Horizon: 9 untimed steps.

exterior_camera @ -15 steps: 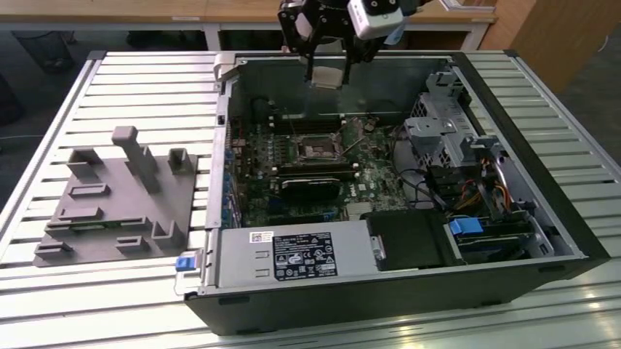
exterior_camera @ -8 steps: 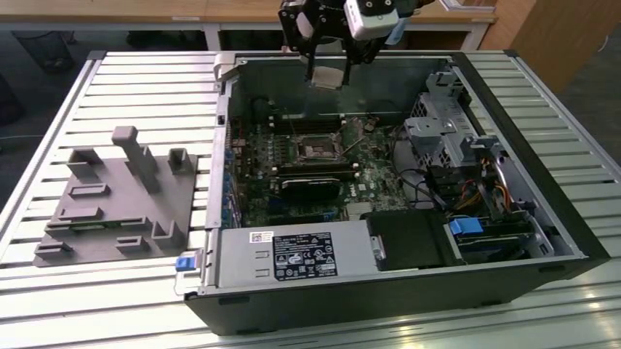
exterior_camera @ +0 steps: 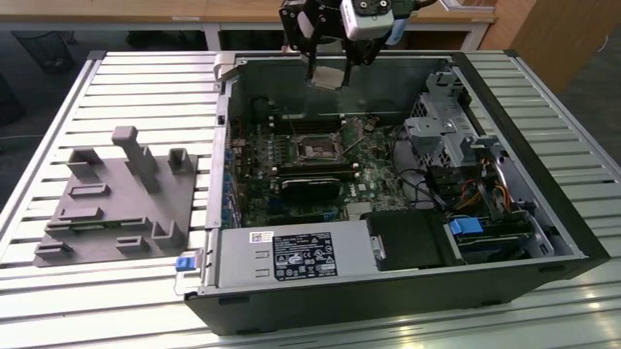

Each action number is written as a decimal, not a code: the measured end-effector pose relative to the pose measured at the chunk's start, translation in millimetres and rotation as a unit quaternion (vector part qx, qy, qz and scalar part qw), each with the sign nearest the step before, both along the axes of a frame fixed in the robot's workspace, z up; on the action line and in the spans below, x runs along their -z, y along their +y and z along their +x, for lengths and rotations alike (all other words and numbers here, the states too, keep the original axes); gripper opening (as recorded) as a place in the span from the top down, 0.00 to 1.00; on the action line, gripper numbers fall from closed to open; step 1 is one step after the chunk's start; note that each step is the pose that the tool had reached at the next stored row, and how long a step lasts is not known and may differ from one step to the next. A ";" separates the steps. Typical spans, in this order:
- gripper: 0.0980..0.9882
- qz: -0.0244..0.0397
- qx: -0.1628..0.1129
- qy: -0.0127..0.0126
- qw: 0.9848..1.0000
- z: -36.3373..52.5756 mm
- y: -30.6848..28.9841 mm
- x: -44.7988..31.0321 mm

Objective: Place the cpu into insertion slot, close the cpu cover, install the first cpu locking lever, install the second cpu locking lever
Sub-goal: 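Place the cpu into insertion slot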

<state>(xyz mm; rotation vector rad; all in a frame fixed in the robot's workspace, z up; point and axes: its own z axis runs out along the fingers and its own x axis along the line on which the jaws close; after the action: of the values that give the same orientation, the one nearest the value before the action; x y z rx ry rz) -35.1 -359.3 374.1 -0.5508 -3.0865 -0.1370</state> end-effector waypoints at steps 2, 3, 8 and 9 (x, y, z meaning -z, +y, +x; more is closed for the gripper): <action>0.50 0.000 0.008 0.000 1.000 0.0 0.0 0.0; 0.50 0.000 0.012 0.000 1.000 0.0 0.0 0.0; 0.50 0.000 0.031 0.000 1.000 0.0 0.0 0.1; 0.50 0.000 0.034 0.000 0.999 0.0 0.0 0.1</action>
<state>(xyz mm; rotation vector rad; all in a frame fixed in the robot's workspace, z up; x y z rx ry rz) -35.1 -359.3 374.0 -0.6574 -3.0688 -0.1362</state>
